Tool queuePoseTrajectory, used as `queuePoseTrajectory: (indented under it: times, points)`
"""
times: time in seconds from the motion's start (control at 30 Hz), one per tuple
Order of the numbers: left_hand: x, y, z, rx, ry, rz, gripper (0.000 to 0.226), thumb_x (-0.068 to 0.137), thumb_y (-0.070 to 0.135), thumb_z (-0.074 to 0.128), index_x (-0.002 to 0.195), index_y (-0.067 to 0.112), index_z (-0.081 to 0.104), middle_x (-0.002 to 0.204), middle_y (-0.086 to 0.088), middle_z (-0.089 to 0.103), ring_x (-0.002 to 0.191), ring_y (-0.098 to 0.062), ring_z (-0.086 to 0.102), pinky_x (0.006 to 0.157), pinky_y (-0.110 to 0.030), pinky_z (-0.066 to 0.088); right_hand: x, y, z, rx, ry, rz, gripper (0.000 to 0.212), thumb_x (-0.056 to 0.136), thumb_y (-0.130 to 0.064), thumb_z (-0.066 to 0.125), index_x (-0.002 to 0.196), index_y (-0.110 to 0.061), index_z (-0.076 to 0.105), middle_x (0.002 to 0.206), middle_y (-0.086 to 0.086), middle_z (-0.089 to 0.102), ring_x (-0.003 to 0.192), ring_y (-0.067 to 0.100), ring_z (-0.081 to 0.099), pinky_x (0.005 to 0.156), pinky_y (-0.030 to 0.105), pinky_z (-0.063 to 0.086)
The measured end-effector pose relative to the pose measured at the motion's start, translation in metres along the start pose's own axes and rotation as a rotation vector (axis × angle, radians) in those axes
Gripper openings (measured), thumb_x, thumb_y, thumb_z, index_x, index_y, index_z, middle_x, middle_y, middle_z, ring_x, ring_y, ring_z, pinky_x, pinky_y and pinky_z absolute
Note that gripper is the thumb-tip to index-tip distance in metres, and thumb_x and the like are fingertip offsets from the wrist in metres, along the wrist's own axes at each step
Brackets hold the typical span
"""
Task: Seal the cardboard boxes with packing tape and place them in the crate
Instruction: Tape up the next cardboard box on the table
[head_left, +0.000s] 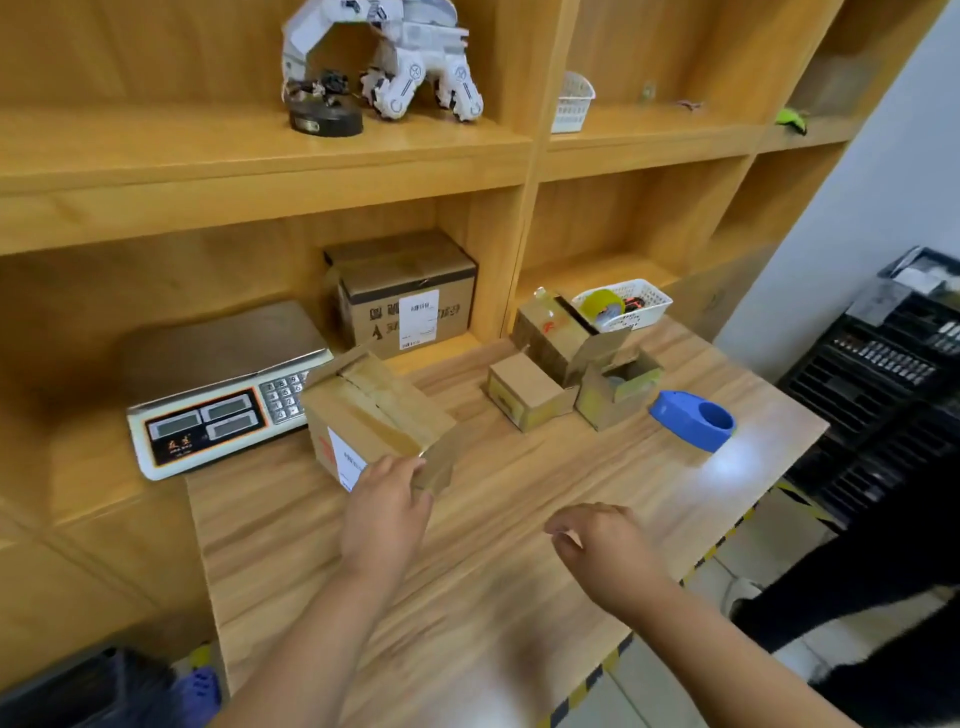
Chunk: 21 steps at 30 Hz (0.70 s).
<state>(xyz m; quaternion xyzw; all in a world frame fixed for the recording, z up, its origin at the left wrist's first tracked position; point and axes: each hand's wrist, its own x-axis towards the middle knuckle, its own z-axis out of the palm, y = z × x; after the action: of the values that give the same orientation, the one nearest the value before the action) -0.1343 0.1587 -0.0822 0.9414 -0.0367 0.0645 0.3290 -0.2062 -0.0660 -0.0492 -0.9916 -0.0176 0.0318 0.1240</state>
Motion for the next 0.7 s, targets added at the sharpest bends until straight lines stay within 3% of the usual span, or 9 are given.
queuePoseTrajectory:
  times: [0.17,0.33,0.53,0.63,0.7]
  points:
    - [0.011,0.011,0.010,-0.029,0.081,-0.007,0.020,0.081,0.016,0.069,0.101,0.013,0.072,0.096,-0.002,0.068,0.097,-0.025,0.059,0.078,-0.031,0.045,0.037,0.012,0.004,0.021,-0.069,-0.064,0.023,0.093,-0.027,0.048,0.107,-0.029,0.065,0.110,-0.013,0.067,0.105,0.010,0.057,0.094,0.024,0.034]
    - [0.016,0.039,0.027,-0.003,0.126,0.006,0.022,0.084,0.027,0.067,0.104,0.021,0.073,0.097,0.008,0.068,0.095,-0.015,0.061,0.075,-0.022,0.040,0.077,0.017,0.003,0.117,-0.071,-0.122,0.022,0.092,-0.025,0.051,0.106,-0.027,0.068,0.109,-0.012,0.068,0.104,0.010,0.059,0.094,0.024,0.036]
    - [0.023,0.092,0.072,0.027,0.100,0.000,0.029,0.085,0.039,0.062,0.111,0.028,0.069,0.103,0.011,0.065,0.101,-0.009,0.057,0.078,-0.020,0.038,0.113,0.050,-0.009,0.311,-0.057,-0.062,0.026,0.097,-0.030,0.045,0.086,-0.016,0.063,0.090,0.007,0.069,0.090,0.028,0.061,0.077,0.033,0.041]
    - [0.029,0.127,0.101,0.072,0.100,-0.005,0.026,0.081,0.041,0.064,0.103,0.029,0.071,0.097,0.010,0.065,0.095,-0.010,0.060,0.073,-0.020,0.039,0.127,0.084,-0.019,0.395,-0.064,-0.038,0.037,0.100,-0.033,0.041,0.091,-0.009,0.066,0.093,0.011,0.070,0.092,0.029,0.061,0.078,0.036,0.046]
    - [0.034,0.153,0.118,0.141,0.084,0.011,0.022,0.068,0.045,0.075,0.086,0.031,0.072,0.082,0.011,0.064,0.077,-0.008,0.062,0.062,-0.020,0.041,0.137,0.108,-0.028,0.461,-0.085,-0.015,0.041,0.099,-0.039,0.040,0.092,-0.010,0.068,0.093,0.009,0.070,0.091,0.027,0.061,0.080,0.036,0.047]
